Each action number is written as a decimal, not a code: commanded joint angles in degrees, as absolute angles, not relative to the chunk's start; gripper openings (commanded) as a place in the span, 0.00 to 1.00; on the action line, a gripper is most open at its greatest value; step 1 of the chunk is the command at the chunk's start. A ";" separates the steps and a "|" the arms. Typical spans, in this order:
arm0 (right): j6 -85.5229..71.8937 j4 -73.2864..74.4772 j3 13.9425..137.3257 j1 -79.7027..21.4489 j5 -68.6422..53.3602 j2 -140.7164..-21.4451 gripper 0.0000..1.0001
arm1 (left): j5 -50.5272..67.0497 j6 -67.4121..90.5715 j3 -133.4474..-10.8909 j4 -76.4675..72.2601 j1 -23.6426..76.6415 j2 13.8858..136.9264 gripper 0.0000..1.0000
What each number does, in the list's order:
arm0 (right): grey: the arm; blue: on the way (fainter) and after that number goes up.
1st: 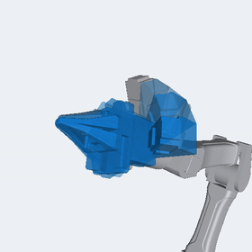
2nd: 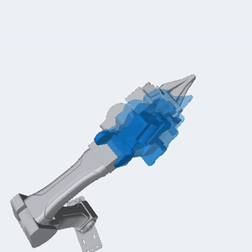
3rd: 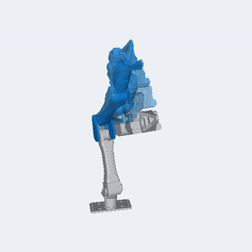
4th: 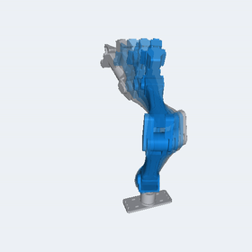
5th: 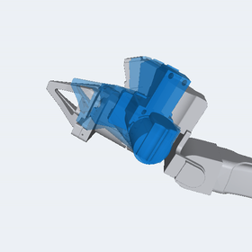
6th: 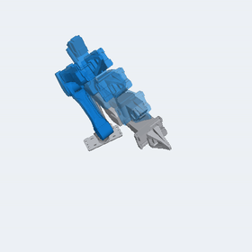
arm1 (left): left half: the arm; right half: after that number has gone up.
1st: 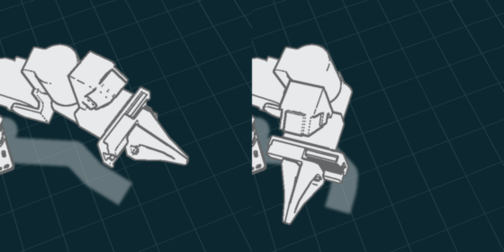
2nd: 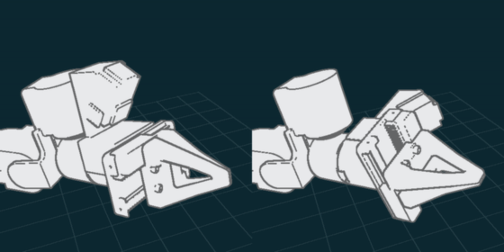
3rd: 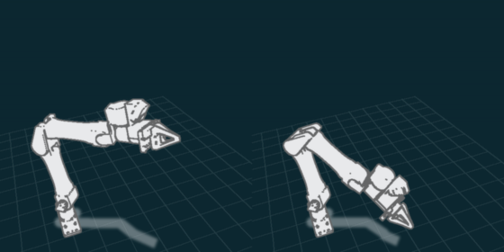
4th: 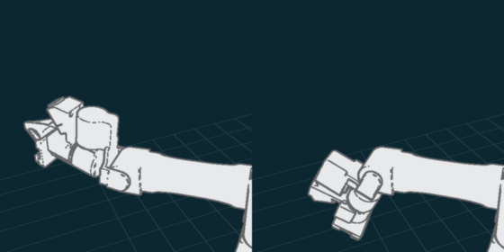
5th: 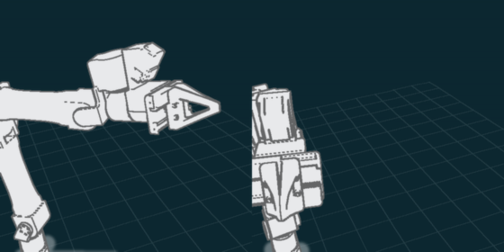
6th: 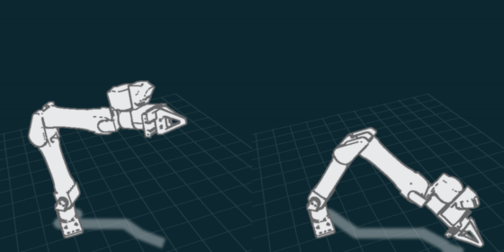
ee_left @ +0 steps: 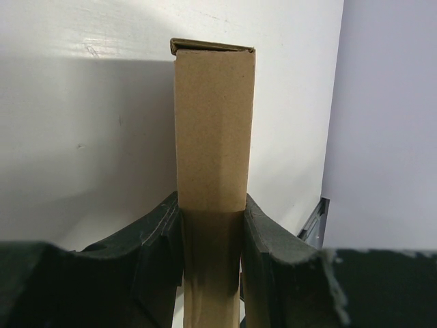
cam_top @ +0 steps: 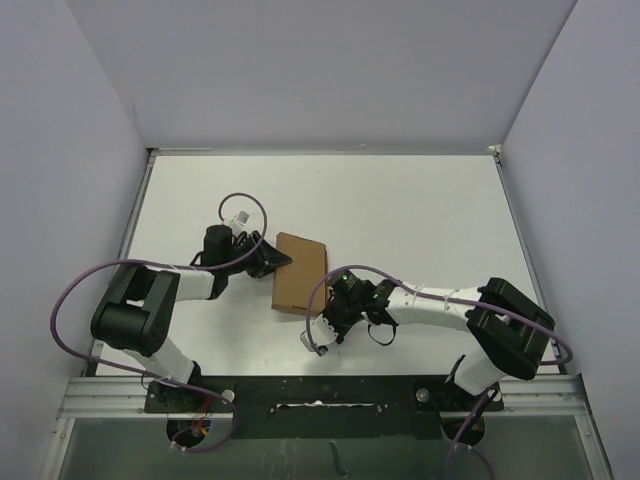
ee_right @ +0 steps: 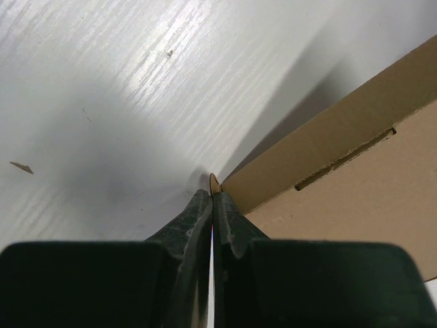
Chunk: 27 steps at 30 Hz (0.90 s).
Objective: Fold the paper box
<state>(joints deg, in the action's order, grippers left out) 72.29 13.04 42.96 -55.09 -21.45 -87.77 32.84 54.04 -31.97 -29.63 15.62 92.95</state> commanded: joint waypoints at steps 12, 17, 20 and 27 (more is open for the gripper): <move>71.13 11.63 44.36 -52.50 -22.23 -86.86 0.00 | 40.41 53.42 -30.83 -35.77 11.53 98.65 0.00; 70.38 12.18 44.56 -51.64 -23.38 -87.19 0.00 | 42.16 54.02 -30.61 -37.80 10.68 99.94 0.00; 69.83 12.40 44.56 -50.85 -24.13 -87.28 0.00 | 42.98 54.46 -30.20 -39.12 10.06 100.39 0.00; 69.08 13.07 44.85 -49.80 -25.48 -87.71 0.00 | 44.18 54.82 -29.71 -41.01 9.42 101.26 0.00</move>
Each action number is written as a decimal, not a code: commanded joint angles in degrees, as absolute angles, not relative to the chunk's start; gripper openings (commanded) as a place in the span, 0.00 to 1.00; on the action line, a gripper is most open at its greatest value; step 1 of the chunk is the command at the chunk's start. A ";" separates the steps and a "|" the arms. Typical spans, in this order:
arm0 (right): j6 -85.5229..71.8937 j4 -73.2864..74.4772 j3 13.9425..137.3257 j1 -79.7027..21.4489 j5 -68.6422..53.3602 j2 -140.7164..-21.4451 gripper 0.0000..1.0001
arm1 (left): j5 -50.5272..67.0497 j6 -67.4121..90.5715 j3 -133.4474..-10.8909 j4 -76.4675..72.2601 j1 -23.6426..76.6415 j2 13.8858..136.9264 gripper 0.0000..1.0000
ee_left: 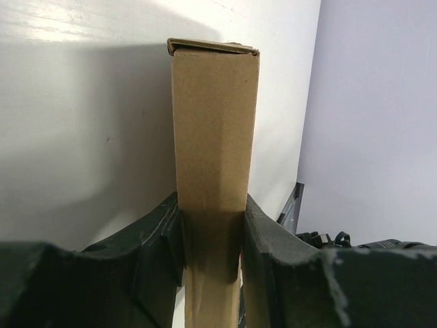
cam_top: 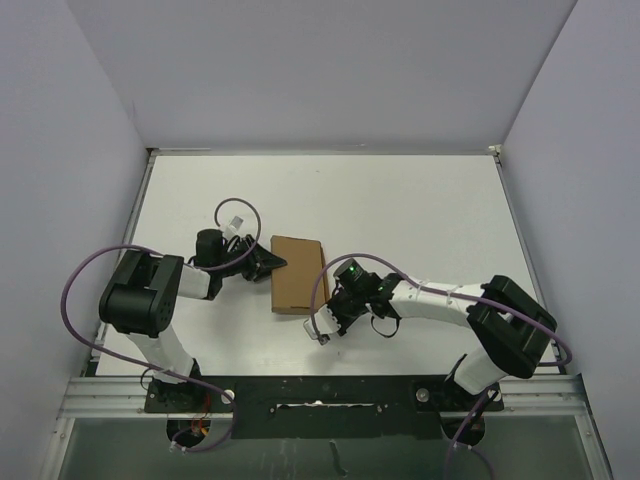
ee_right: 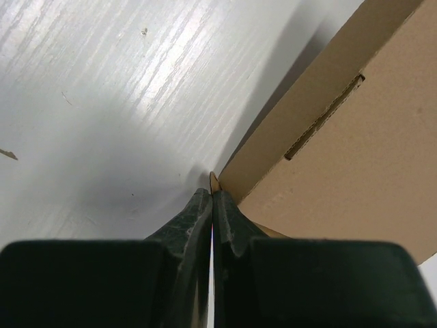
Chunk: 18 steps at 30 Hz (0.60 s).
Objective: Fold the paper box
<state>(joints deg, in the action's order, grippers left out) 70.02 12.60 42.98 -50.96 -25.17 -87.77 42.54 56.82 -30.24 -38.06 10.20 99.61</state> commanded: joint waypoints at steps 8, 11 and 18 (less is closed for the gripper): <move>70.09 14.14 44.45 -49.13 -27.86 -87.32 0.00 | 45.08 55.45 -29.44 -42.30 8.71 102.31 0.00; 70.48 14.50 44.47 -48.98 -28.27 -87.54 0.00 | 45.51 55.88 -29.36 -43.05 8.48 102.53 0.00; 70.67 14.90 44.04 -47.03 -30.83 -86.87 0.00 | 46.39 56.68 -29.52 -43.98 8.25 103.20 0.00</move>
<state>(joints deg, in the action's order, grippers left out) 70.24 13.54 42.98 -48.45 -29.08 -87.77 45.34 58.13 -29.50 -40.88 9.19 101.43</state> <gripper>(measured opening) 0.025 0.303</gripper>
